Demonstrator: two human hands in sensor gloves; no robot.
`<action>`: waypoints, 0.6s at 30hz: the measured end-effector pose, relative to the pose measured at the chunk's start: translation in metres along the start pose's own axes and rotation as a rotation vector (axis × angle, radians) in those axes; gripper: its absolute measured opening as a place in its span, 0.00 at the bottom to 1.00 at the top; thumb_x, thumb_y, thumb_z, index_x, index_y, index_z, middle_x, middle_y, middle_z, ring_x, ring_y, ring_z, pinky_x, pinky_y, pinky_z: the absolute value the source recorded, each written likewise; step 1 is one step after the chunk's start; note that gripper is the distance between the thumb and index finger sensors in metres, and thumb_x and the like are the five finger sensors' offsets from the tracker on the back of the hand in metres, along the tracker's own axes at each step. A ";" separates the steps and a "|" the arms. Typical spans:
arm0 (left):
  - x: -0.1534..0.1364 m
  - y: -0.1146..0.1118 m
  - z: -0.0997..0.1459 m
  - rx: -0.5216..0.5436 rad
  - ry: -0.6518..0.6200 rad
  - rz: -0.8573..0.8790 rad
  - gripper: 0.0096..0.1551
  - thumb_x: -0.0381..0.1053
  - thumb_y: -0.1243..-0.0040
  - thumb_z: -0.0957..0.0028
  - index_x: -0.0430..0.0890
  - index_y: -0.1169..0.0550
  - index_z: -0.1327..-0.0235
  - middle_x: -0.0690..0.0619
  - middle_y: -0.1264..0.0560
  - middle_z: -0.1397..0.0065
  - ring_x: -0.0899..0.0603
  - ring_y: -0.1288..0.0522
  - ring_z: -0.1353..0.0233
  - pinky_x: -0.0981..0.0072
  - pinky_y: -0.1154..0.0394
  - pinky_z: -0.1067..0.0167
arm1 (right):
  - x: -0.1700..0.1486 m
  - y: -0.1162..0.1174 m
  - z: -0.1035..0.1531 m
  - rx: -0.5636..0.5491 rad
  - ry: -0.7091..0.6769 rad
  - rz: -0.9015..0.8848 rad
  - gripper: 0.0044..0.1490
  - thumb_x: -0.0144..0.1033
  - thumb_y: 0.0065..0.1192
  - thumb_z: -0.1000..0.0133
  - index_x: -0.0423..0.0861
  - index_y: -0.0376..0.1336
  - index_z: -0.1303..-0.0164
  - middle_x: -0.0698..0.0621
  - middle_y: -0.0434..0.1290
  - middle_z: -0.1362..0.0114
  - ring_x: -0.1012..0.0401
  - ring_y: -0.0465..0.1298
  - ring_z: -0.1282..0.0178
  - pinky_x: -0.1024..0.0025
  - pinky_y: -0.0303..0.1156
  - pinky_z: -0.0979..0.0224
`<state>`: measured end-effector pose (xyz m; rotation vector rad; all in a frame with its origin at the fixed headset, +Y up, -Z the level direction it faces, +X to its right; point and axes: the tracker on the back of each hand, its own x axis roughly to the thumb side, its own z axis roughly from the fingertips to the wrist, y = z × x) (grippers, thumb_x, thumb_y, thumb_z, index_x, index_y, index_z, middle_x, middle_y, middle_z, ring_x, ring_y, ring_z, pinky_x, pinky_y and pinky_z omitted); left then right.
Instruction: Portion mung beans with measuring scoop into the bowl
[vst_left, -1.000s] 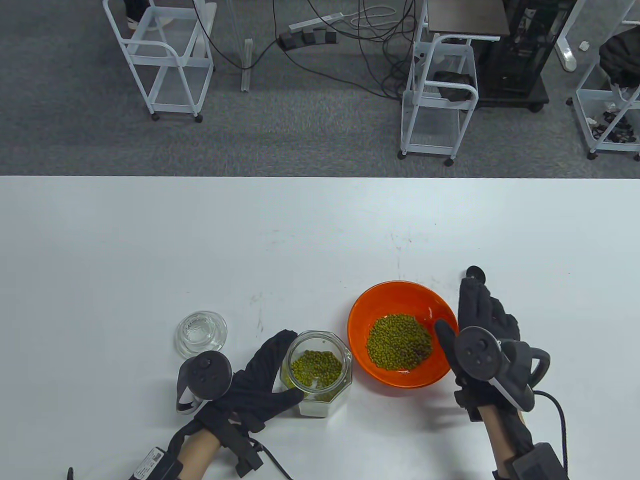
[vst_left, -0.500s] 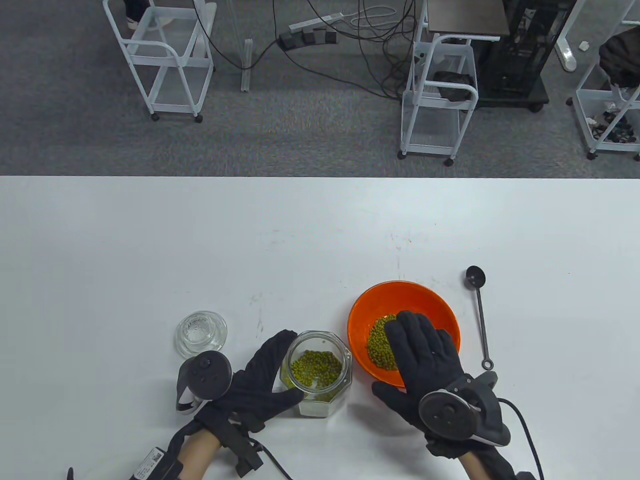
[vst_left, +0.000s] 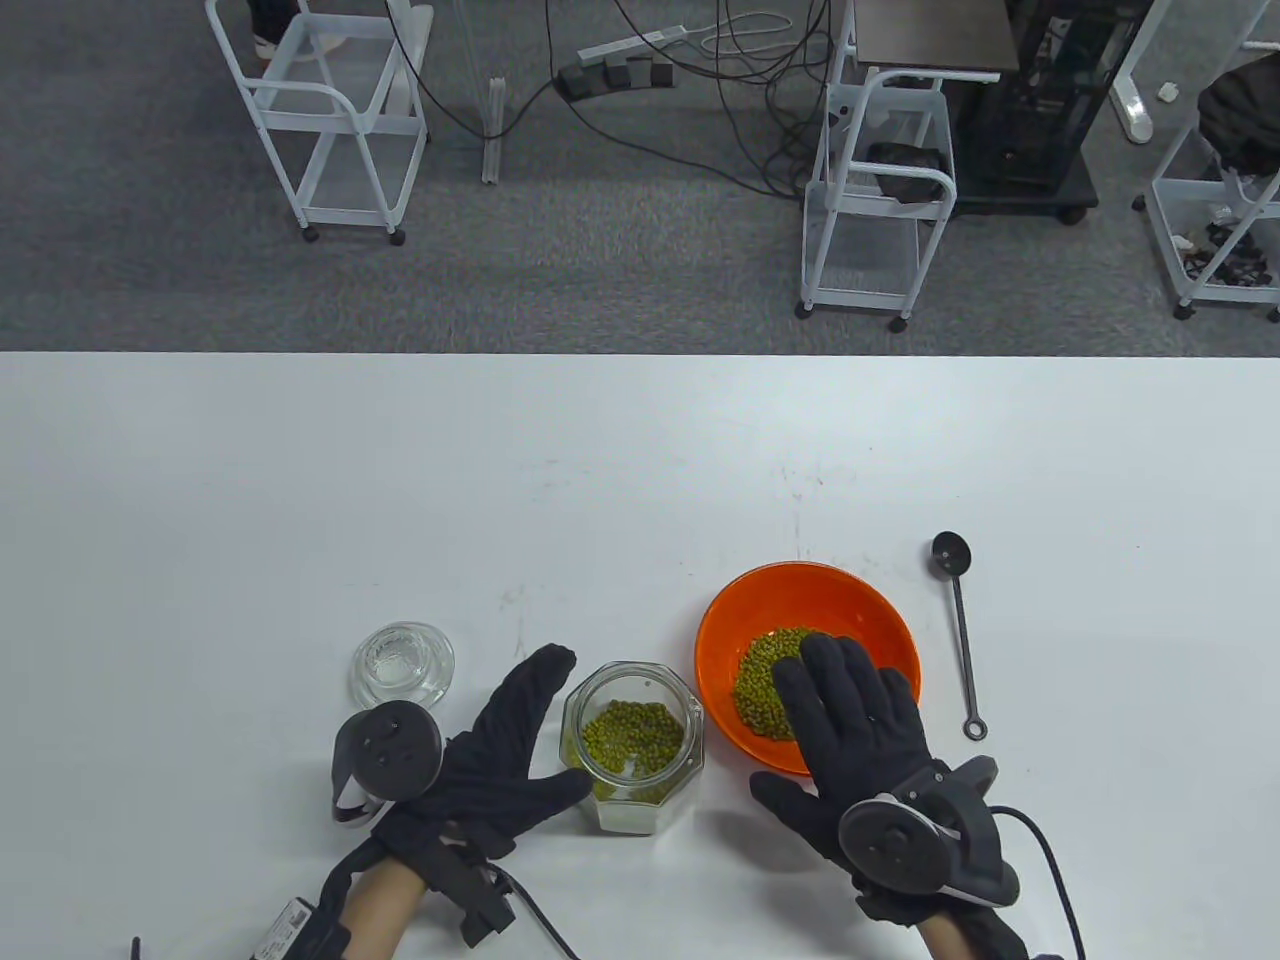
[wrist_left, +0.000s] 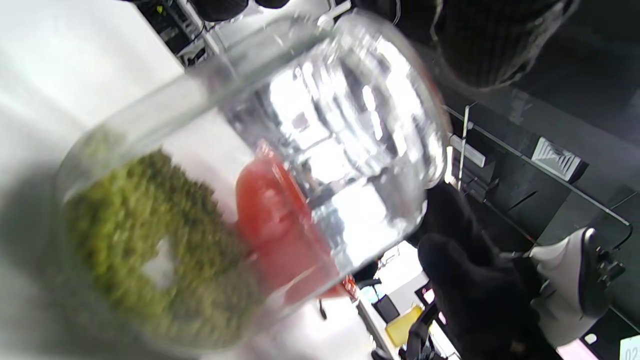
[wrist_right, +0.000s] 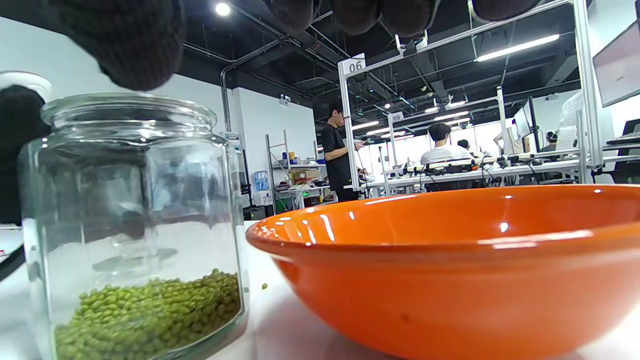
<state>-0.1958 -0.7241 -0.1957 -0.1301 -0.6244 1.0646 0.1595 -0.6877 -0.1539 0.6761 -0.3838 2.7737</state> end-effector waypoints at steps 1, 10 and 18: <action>0.003 0.005 0.001 0.018 -0.009 -0.016 0.65 0.70 0.37 0.45 0.47 0.60 0.11 0.33 0.56 0.09 0.23 0.50 0.14 0.16 0.48 0.28 | 0.000 0.000 0.000 -0.001 0.002 0.000 0.62 0.66 0.59 0.46 0.44 0.41 0.11 0.36 0.43 0.11 0.36 0.49 0.13 0.27 0.52 0.24; -0.004 0.084 -0.010 0.055 0.367 -0.686 0.62 0.67 0.37 0.44 0.47 0.57 0.11 0.33 0.53 0.11 0.25 0.47 0.15 0.18 0.47 0.27 | 0.000 -0.001 0.000 -0.004 0.008 -0.004 0.61 0.66 0.58 0.45 0.45 0.42 0.10 0.35 0.44 0.11 0.35 0.50 0.14 0.27 0.53 0.24; -0.056 0.087 -0.017 -0.165 0.710 -0.890 0.61 0.69 0.37 0.45 0.47 0.55 0.11 0.34 0.53 0.11 0.26 0.45 0.16 0.20 0.46 0.26 | 0.000 0.000 0.000 0.008 0.006 -0.008 0.61 0.66 0.58 0.45 0.45 0.42 0.10 0.35 0.44 0.11 0.35 0.51 0.14 0.27 0.53 0.24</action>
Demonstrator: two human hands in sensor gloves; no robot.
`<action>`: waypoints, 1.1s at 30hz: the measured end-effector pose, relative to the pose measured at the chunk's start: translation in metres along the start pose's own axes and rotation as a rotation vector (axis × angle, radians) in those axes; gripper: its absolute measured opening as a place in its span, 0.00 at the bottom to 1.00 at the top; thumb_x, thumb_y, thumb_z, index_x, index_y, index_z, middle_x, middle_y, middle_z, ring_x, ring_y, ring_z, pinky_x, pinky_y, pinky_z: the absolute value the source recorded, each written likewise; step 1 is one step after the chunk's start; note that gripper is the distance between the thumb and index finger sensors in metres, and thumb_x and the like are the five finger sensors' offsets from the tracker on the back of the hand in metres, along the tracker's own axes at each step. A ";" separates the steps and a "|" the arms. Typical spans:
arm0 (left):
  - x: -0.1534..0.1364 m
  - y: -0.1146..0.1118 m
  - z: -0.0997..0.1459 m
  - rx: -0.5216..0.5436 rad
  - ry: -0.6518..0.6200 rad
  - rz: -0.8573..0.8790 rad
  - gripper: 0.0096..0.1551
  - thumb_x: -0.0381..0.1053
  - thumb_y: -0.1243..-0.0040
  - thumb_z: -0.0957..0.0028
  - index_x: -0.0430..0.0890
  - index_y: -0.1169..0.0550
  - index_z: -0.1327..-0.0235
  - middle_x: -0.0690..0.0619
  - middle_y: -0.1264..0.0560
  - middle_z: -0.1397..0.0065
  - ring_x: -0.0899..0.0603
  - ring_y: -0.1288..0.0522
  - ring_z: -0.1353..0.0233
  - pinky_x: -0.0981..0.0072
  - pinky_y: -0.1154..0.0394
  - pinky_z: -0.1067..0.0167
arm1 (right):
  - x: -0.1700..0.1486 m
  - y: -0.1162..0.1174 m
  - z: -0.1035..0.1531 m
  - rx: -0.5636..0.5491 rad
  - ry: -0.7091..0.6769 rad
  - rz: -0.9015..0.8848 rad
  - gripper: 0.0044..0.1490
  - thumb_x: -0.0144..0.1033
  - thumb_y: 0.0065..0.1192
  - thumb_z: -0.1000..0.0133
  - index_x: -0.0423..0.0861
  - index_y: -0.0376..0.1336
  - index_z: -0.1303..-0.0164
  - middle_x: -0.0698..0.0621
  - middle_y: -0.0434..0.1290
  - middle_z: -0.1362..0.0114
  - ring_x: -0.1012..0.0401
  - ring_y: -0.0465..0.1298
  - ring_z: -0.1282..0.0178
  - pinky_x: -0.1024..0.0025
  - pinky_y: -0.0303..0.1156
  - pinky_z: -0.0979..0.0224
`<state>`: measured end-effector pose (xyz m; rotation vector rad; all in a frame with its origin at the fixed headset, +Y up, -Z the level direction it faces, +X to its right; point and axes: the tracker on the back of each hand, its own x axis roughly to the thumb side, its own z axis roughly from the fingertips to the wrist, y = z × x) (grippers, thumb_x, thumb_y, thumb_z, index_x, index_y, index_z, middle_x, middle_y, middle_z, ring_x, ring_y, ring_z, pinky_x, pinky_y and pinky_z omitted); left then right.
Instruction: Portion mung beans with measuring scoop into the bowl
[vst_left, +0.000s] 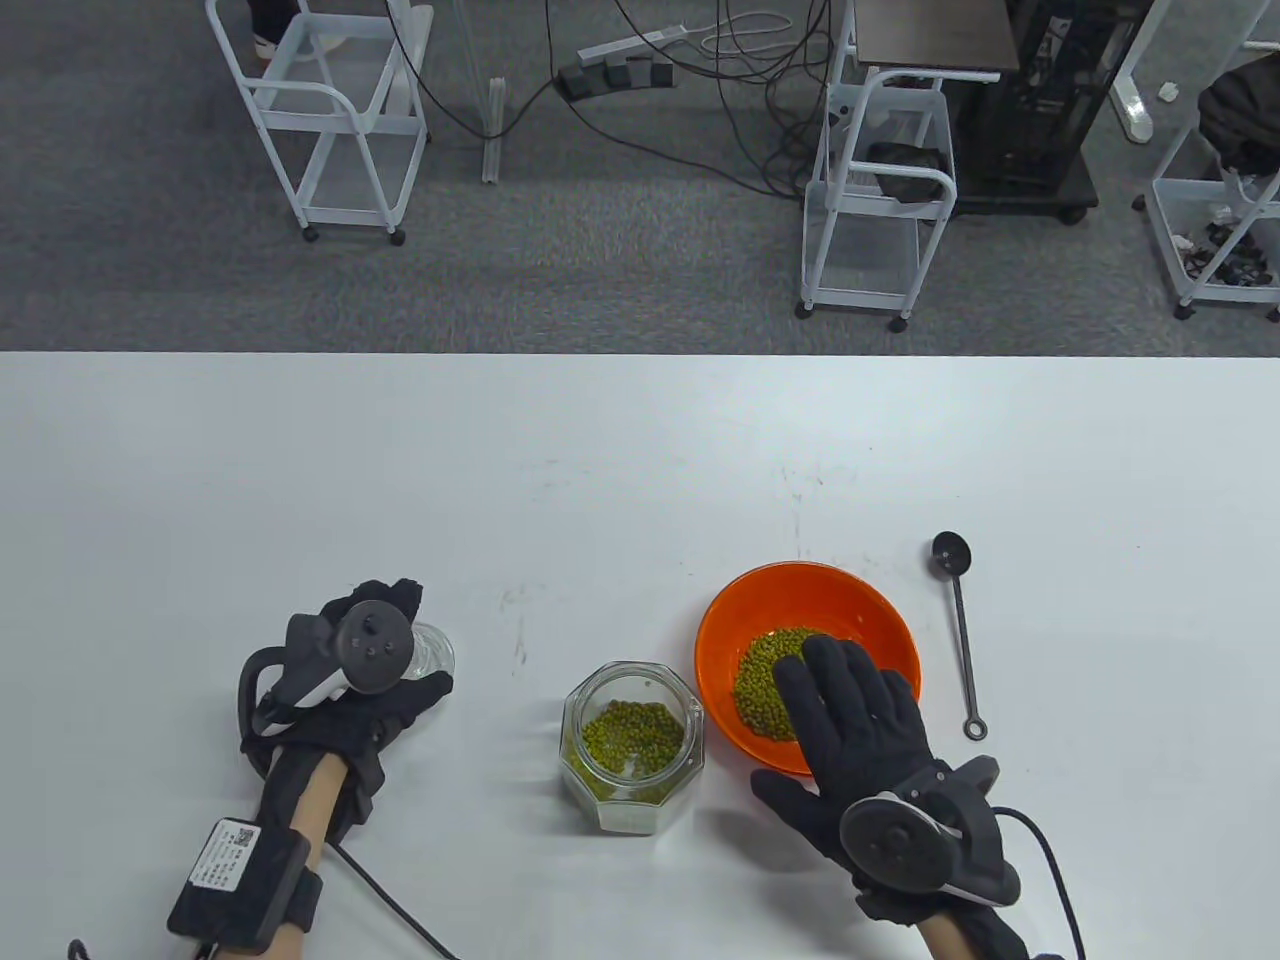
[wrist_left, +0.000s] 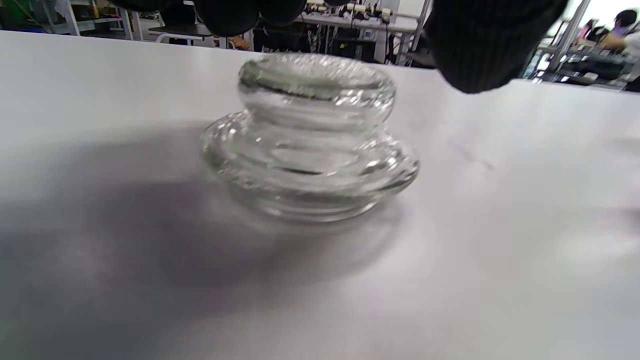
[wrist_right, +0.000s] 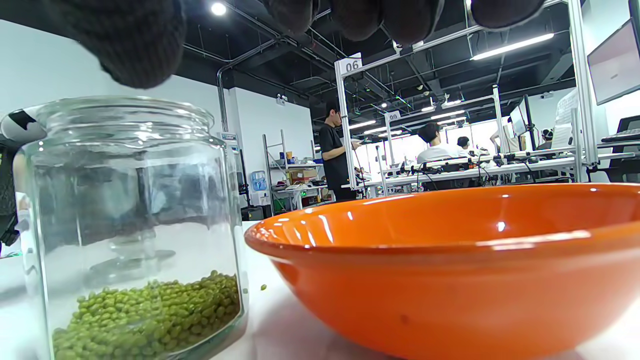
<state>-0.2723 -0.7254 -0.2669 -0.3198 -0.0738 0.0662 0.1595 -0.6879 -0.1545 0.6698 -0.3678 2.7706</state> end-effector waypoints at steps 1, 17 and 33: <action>0.000 -0.003 -0.003 -0.021 0.019 -0.022 0.61 0.69 0.37 0.45 0.48 0.55 0.11 0.34 0.52 0.11 0.26 0.45 0.16 0.20 0.46 0.26 | 0.000 0.000 0.000 0.003 -0.001 0.000 0.61 0.66 0.59 0.45 0.45 0.42 0.10 0.35 0.44 0.11 0.35 0.51 0.14 0.27 0.53 0.24; 0.008 -0.019 -0.011 -0.026 0.050 -0.118 0.53 0.66 0.40 0.44 0.47 0.47 0.12 0.33 0.42 0.16 0.30 0.32 0.29 0.28 0.35 0.30 | -0.007 -0.004 0.001 -0.016 0.014 -0.021 0.61 0.64 0.59 0.45 0.46 0.40 0.10 0.35 0.44 0.12 0.36 0.52 0.15 0.28 0.54 0.24; 0.087 0.091 0.070 0.183 -0.219 -0.192 0.52 0.67 0.39 0.44 0.49 0.44 0.12 0.34 0.40 0.16 0.31 0.30 0.30 0.29 0.34 0.31 | -0.013 -0.003 -0.001 0.005 0.030 -0.041 0.61 0.63 0.58 0.44 0.47 0.36 0.11 0.35 0.42 0.12 0.36 0.52 0.14 0.28 0.53 0.24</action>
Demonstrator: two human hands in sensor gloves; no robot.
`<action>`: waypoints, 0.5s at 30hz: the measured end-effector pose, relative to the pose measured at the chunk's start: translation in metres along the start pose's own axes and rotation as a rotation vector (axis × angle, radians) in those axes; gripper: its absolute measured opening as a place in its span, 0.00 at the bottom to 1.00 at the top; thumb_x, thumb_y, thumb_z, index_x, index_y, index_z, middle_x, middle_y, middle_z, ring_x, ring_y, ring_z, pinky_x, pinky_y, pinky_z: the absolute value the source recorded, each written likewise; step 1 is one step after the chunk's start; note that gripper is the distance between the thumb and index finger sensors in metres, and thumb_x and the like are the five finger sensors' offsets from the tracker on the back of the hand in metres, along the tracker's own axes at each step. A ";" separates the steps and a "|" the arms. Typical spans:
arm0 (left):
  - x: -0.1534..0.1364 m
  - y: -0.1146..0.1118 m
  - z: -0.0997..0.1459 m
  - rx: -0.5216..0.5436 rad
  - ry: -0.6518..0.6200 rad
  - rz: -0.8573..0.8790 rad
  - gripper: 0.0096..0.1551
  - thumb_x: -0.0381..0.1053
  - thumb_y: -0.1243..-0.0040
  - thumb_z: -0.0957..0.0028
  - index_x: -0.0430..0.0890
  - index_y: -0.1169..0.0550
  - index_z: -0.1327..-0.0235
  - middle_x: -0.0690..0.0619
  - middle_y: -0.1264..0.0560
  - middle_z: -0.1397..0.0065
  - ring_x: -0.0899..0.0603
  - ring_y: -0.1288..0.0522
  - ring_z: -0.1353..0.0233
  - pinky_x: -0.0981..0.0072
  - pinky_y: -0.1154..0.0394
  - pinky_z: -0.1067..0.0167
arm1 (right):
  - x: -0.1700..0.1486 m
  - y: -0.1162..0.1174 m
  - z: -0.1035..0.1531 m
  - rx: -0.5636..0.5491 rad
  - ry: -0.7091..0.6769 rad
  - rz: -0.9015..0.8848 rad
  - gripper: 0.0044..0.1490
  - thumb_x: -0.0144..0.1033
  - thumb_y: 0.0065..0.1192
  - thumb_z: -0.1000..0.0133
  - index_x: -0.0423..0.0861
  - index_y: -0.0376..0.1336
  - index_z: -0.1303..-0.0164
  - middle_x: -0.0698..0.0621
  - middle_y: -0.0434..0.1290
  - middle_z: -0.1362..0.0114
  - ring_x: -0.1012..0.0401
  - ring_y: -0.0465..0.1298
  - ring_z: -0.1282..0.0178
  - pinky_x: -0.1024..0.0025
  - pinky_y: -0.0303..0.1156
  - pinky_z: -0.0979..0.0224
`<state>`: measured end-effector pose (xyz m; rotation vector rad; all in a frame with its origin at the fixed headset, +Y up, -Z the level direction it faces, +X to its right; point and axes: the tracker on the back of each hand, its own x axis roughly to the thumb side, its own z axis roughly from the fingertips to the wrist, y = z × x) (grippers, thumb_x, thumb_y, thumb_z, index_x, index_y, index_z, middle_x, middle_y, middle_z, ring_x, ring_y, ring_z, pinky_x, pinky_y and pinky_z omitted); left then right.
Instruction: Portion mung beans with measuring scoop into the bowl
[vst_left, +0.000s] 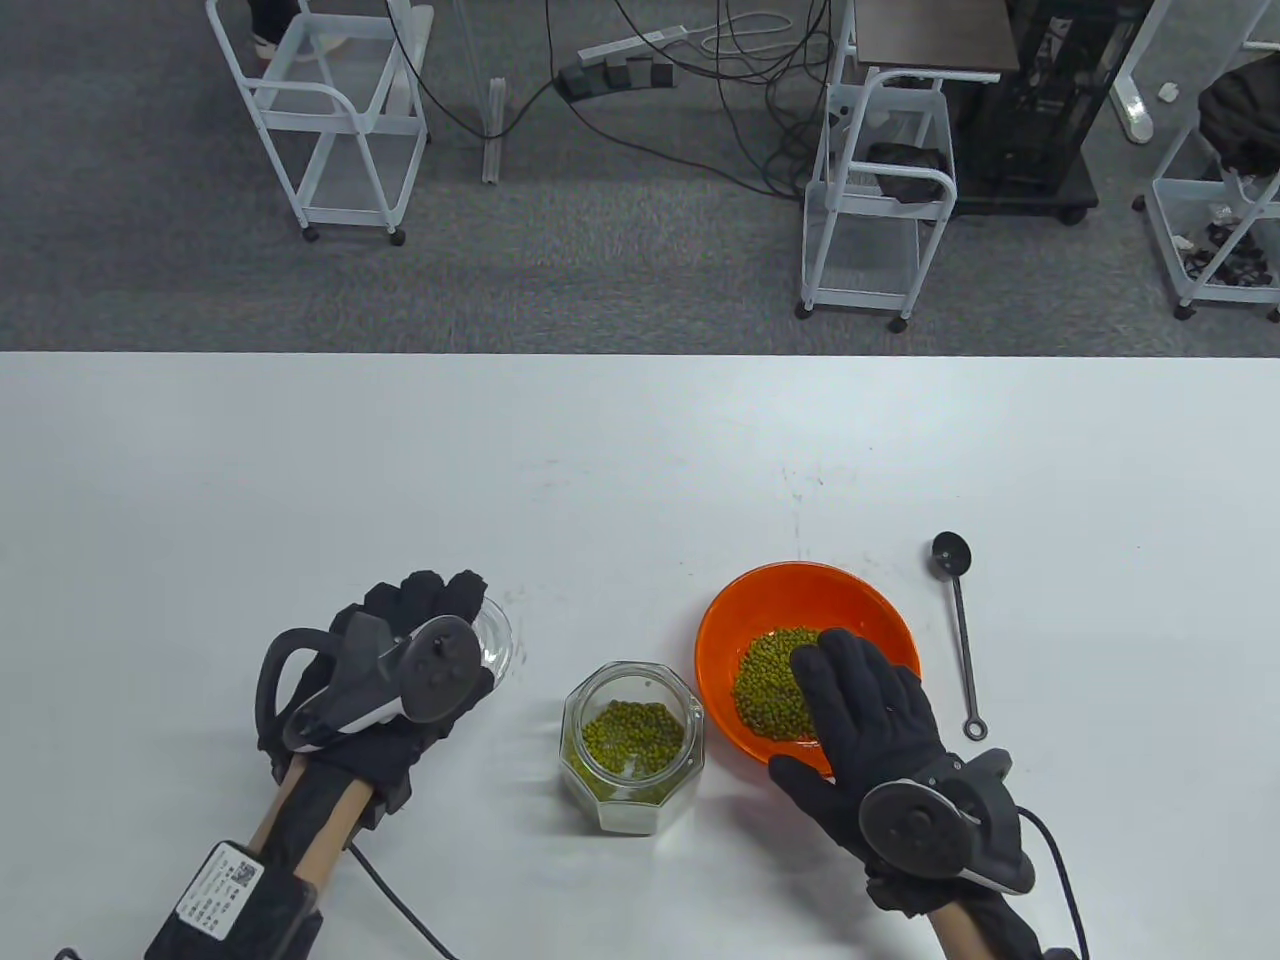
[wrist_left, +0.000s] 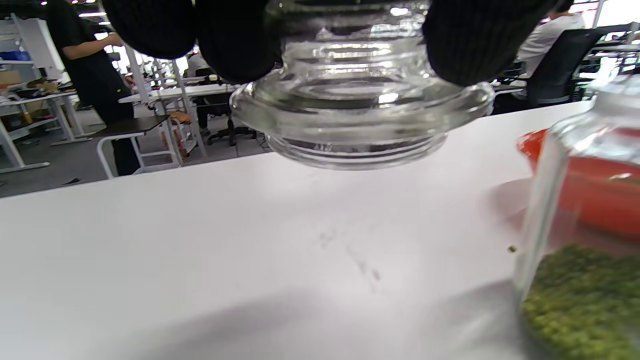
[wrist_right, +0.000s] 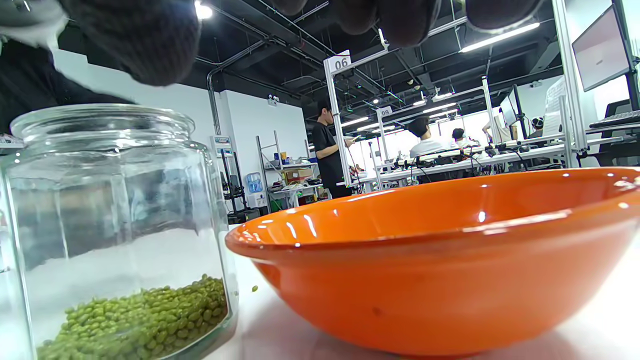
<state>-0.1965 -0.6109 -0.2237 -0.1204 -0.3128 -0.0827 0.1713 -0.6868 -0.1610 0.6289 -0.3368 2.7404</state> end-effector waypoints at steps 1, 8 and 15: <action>0.005 0.006 0.002 0.008 -0.019 -0.004 0.52 0.67 0.39 0.44 0.49 0.44 0.12 0.34 0.39 0.16 0.31 0.30 0.30 0.29 0.34 0.31 | 0.000 0.000 0.000 0.004 0.002 -0.001 0.61 0.63 0.58 0.44 0.47 0.36 0.11 0.35 0.42 0.12 0.36 0.52 0.14 0.28 0.53 0.24; 0.065 0.040 0.017 0.028 -0.192 -0.044 0.52 0.68 0.40 0.44 0.49 0.43 0.12 0.35 0.39 0.16 0.32 0.29 0.30 0.29 0.33 0.31 | 0.001 0.001 -0.001 0.016 0.000 -0.004 0.61 0.63 0.58 0.43 0.47 0.35 0.11 0.35 0.42 0.12 0.36 0.51 0.14 0.28 0.53 0.24; 0.109 0.035 0.018 -0.003 -0.316 -0.059 0.52 0.68 0.40 0.44 0.49 0.43 0.12 0.35 0.38 0.16 0.32 0.29 0.30 0.30 0.33 0.31 | 0.000 0.002 0.000 0.018 0.004 -0.012 0.61 0.63 0.58 0.43 0.47 0.35 0.11 0.35 0.41 0.12 0.36 0.51 0.14 0.28 0.53 0.23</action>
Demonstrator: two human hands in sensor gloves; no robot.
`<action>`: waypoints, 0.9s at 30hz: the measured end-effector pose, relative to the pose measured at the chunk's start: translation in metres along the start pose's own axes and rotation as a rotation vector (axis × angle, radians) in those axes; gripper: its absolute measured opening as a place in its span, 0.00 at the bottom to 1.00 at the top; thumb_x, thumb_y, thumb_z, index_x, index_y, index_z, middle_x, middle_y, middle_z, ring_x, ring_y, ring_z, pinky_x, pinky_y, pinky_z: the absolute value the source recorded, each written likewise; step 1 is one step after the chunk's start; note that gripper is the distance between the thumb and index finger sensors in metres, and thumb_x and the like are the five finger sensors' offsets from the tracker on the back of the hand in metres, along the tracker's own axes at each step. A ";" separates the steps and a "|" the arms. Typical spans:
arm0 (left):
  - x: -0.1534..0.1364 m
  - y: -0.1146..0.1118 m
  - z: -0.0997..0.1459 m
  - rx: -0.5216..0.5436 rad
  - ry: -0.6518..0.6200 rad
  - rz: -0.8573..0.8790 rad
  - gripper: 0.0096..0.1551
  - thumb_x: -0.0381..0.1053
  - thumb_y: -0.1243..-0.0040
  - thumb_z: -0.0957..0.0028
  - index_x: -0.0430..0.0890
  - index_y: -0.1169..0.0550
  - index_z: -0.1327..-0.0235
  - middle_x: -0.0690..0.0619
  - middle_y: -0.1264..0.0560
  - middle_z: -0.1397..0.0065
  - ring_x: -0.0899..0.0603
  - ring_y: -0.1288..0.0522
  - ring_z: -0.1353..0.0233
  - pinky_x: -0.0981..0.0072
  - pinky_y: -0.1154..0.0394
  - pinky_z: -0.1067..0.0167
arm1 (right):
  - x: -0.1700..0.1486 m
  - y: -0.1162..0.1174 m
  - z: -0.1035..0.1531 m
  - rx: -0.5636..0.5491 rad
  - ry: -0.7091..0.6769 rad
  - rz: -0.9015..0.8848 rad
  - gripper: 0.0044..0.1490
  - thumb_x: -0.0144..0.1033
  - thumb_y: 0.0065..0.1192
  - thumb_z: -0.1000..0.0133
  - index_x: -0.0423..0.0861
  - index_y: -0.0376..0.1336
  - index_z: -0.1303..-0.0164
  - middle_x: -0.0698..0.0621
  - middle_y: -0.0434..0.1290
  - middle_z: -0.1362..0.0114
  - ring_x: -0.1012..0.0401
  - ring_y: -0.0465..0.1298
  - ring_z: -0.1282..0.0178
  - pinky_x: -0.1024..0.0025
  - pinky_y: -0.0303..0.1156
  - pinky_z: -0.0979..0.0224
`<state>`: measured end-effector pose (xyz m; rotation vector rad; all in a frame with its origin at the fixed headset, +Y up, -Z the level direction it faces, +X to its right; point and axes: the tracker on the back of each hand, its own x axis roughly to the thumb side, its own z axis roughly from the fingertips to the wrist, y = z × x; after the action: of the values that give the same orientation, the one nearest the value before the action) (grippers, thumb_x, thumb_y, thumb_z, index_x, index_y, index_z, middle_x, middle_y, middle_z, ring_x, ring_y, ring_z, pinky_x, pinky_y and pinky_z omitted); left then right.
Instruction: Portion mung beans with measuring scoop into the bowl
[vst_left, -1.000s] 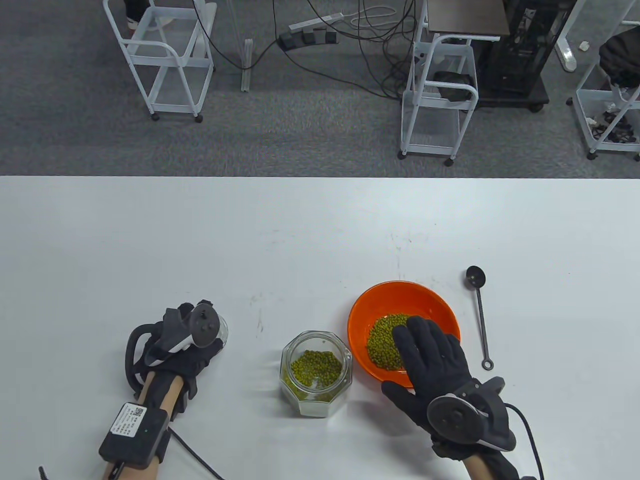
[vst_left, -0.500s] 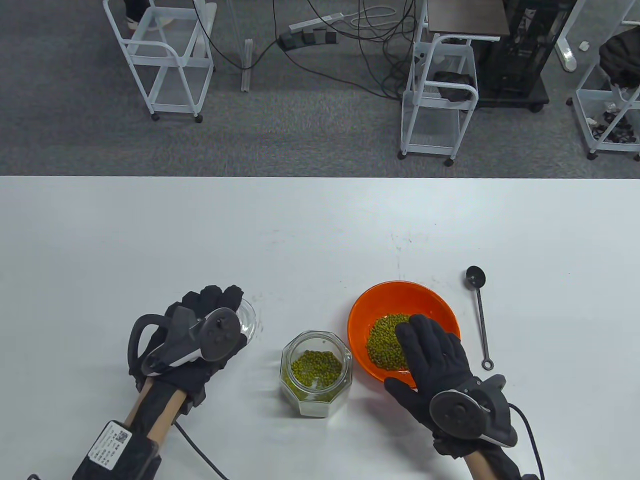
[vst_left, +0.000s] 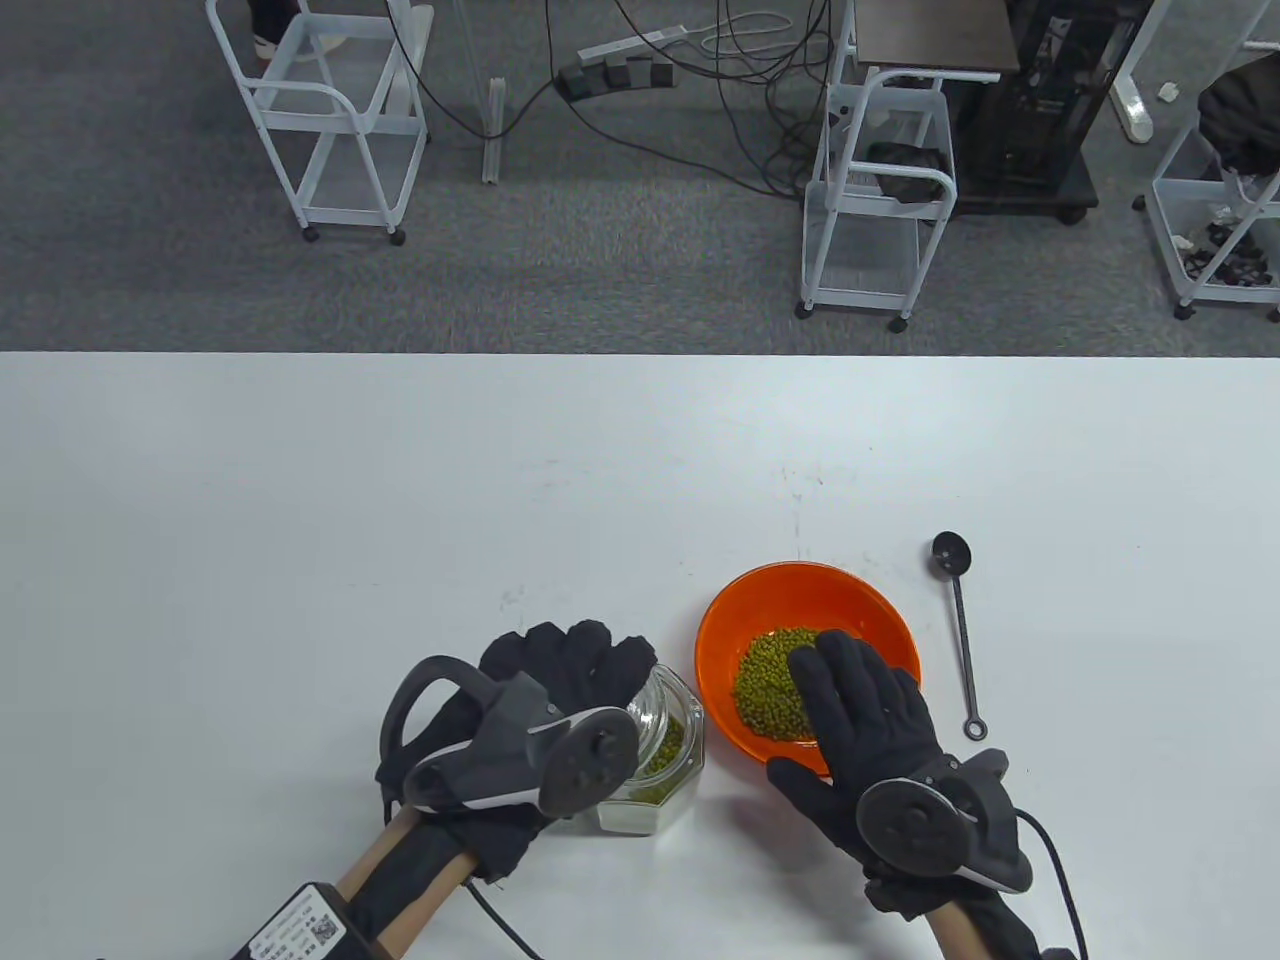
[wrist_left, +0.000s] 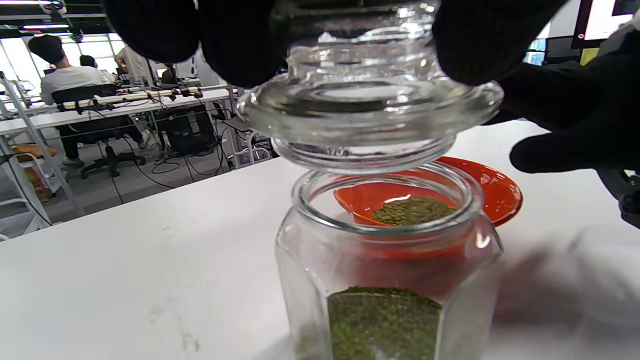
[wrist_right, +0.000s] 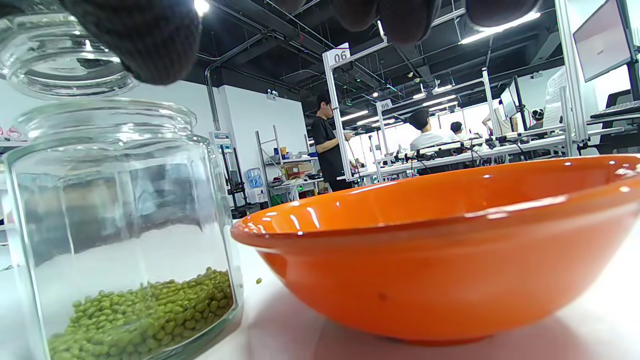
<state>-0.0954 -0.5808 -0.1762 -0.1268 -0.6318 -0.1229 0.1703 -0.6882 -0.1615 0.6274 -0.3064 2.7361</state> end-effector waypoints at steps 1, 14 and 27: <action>0.004 -0.002 -0.003 -0.012 -0.009 -0.005 0.52 0.69 0.40 0.45 0.49 0.43 0.12 0.35 0.38 0.16 0.33 0.29 0.30 0.30 0.33 0.31 | 0.000 0.000 0.000 0.001 0.001 -0.004 0.61 0.63 0.58 0.43 0.47 0.35 0.11 0.35 0.41 0.12 0.36 0.51 0.14 0.28 0.53 0.24; 0.011 -0.020 -0.027 -0.068 -0.022 -0.022 0.51 0.68 0.40 0.45 0.49 0.43 0.12 0.35 0.39 0.16 0.32 0.29 0.30 0.30 0.33 0.31 | 0.001 0.003 -0.001 0.028 0.000 -0.002 0.61 0.63 0.58 0.43 0.47 0.35 0.11 0.36 0.41 0.12 0.36 0.51 0.14 0.28 0.53 0.23; 0.013 -0.027 -0.032 -0.087 -0.026 -0.027 0.51 0.68 0.40 0.44 0.49 0.43 0.12 0.35 0.39 0.16 0.32 0.30 0.30 0.30 0.33 0.31 | 0.001 0.006 -0.002 0.041 0.003 -0.010 0.61 0.63 0.58 0.43 0.47 0.36 0.11 0.35 0.41 0.12 0.36 0.51 0.14 0.29 0.53 0.23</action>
<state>-0.0703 -0.6138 -0.1918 -0.2042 -0.6541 -0.1748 0.1665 -0.6927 -0.1638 0.6337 -0.2462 2.7398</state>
